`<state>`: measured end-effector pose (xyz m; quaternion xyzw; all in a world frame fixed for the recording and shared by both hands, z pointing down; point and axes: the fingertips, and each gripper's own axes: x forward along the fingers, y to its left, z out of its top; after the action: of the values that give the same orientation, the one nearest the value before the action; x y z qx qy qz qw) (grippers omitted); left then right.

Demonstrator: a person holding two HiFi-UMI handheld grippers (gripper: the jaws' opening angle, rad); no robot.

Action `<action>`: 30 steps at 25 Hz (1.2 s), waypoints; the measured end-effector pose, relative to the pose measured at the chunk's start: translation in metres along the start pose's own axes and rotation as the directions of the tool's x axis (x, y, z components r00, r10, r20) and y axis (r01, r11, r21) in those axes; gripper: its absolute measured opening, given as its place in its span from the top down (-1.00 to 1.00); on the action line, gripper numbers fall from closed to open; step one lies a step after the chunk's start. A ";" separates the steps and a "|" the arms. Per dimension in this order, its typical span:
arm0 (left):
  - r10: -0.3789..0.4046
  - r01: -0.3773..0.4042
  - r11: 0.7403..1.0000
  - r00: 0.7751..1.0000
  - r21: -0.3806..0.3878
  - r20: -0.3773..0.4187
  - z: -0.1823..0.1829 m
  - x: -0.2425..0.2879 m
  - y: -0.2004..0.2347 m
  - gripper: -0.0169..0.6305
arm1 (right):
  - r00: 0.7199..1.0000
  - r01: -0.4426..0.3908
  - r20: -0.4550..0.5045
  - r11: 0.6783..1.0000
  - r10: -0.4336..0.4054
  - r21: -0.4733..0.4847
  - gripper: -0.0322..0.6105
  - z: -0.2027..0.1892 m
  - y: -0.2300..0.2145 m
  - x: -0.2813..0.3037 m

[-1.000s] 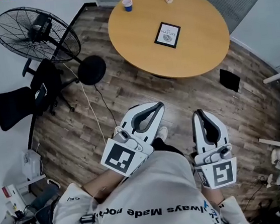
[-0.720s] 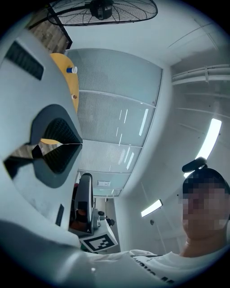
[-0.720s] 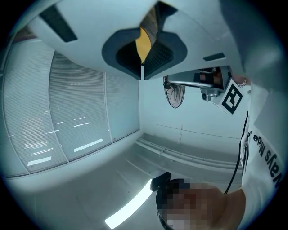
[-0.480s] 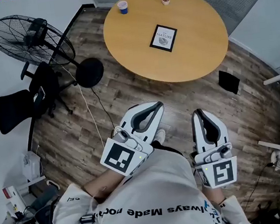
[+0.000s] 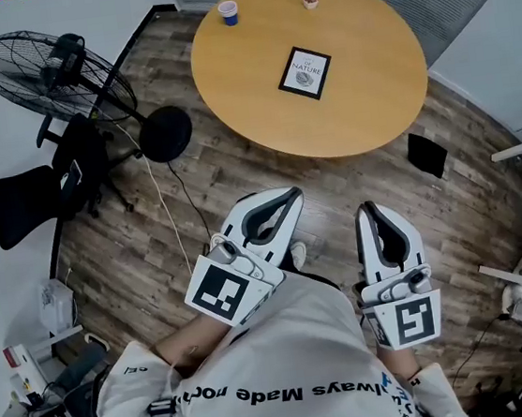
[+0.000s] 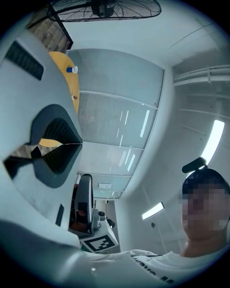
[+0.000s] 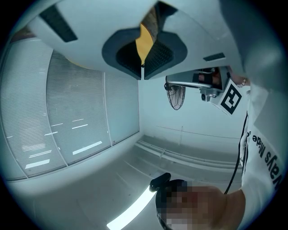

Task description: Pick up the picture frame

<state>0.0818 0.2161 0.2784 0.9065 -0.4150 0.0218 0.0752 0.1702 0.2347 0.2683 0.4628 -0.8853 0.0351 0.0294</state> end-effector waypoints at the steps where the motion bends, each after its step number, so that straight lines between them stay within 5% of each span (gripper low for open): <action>1: 0.001 -0.001 1.000 1.000 -0.006 0.005 0.001 0.002 0.002 0.86 | 1.000 -0.002 -0.002 1.000 0.002 -0.001 0.76 0.000 -0.001 0.002; 30: 0.000 0.001 1.000 1.000 -0.021 0.027 0.028 0.107 0.131 0.86 | 1.000 -0.006 -0.003 1.000 0.006 -0.011 0.76 0.014 -0.069 0.159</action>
<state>0.0517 0.0472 0.2769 0.9060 -0.4158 0.0051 0.0791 0.1356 0.0644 0.2702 0.4598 -0.8869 0.0309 0.0331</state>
